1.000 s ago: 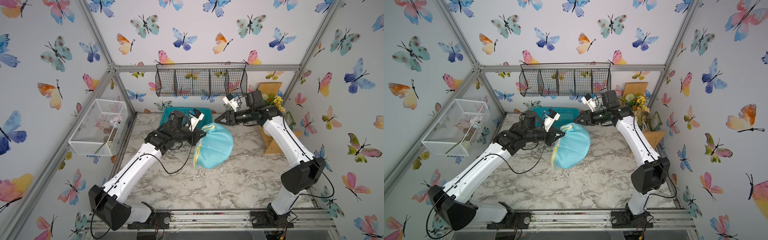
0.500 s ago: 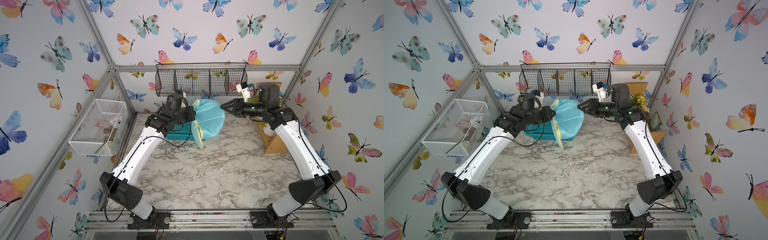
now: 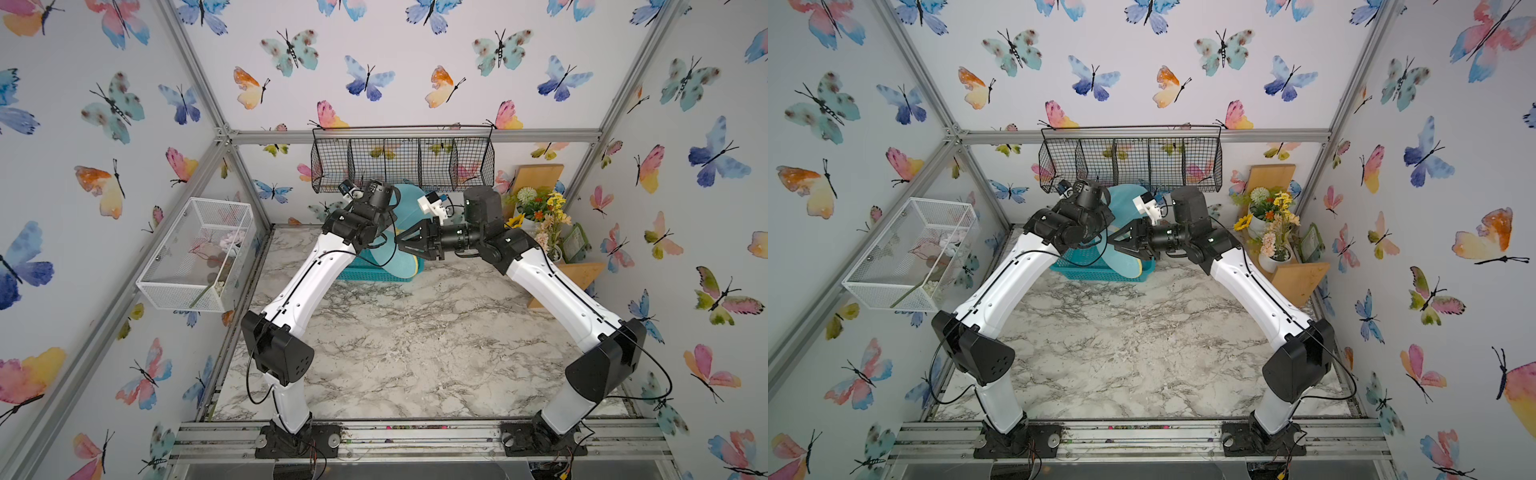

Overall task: Turn the laundry bag inside out
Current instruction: Turn over the laundry bag.

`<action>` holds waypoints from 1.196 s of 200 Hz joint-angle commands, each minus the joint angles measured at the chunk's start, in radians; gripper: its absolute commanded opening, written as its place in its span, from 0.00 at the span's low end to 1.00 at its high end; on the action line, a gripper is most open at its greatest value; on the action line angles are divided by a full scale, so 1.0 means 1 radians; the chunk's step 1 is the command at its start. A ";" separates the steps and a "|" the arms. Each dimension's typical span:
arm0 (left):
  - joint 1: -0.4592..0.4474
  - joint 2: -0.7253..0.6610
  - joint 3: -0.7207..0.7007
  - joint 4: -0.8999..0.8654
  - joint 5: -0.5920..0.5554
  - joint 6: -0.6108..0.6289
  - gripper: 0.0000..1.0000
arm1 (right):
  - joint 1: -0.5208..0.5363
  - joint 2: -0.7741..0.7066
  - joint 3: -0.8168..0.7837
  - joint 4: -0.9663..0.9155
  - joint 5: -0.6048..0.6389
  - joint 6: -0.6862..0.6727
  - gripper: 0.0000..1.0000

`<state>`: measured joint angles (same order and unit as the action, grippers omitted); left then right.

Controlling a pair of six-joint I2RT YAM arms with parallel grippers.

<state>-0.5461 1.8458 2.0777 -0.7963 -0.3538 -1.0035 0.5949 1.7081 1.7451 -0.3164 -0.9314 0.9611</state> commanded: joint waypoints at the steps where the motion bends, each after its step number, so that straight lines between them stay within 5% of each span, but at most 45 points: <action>1: -0.008 -0.012 0.041 -0.048 -0.065 -0.085 0.00 | -0.010 0.040 0.000 0.015 -0.003 0.008 0.44; 135: -0.004 -0.058 0.015 -0.023 0.117 -0.218 0.00 | -0.043 0.124 0.009 0.069 0.185 -0.012 0.49; 239: 0.006 -0.139 -0.116 0.013 0.203 -0.268 0.00 | -0.058 0.128 -0.009 0.212 0.269 0.049 0.43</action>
<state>-0.5407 1.7515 1.9770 -0.7872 -0.2119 -1.2652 0.5533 1.8328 1.7416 -0.1932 -0.7193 0.9897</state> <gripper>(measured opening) 0.053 0.446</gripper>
